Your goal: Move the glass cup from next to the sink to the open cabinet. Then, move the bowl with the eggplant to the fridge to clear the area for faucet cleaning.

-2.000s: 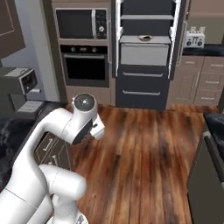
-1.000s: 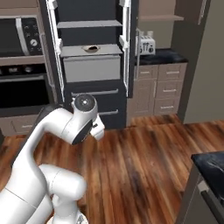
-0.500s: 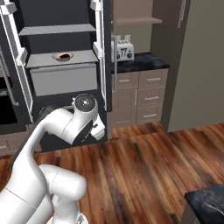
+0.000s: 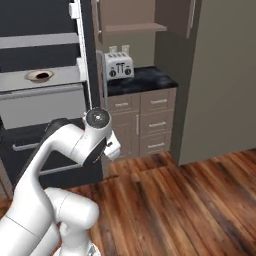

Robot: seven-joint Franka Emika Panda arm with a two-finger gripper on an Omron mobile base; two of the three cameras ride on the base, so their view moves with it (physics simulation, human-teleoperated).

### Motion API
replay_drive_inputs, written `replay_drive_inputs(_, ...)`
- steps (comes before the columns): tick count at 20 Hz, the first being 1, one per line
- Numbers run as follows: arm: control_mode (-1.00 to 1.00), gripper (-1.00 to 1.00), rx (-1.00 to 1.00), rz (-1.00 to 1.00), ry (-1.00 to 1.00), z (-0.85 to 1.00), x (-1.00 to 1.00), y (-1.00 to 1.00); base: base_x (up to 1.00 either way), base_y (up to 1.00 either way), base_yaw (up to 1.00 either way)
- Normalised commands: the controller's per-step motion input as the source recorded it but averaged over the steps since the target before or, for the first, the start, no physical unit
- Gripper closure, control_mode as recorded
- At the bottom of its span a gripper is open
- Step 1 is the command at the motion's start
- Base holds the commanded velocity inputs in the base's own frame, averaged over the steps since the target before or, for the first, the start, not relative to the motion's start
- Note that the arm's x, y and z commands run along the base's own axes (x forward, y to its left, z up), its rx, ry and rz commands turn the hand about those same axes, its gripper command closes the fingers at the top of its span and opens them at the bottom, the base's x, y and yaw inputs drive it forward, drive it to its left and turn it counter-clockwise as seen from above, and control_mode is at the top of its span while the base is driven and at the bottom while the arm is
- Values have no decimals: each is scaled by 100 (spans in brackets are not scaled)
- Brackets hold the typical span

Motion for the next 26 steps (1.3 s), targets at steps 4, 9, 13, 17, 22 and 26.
replay_drive_inputs(4, 100, 100, 0, 0, 0, 0, 0, 0, 100, -53, -3)
replay_drive_inputs(9, 100, 100, 0, 0, 0, 0, 0, 0, 100, -37, 0)
replay_drive_inputs(13, 100, 100, 0, 0, 0, 0, 0, 0, 100, -3, 4)
replay_drive_inputs(17, 100, 100, 0, 0, 0, 0, 0, 0, 100, 0, 14)
replay_drive_inputs(22, 100, 100, 0, 0, 0, 0, 0, 0, 100, -44, 19)
replay_drive_inputs(26, 100, 100, 0, 0, 0, 0, 0, 0, 100, -55, 19)
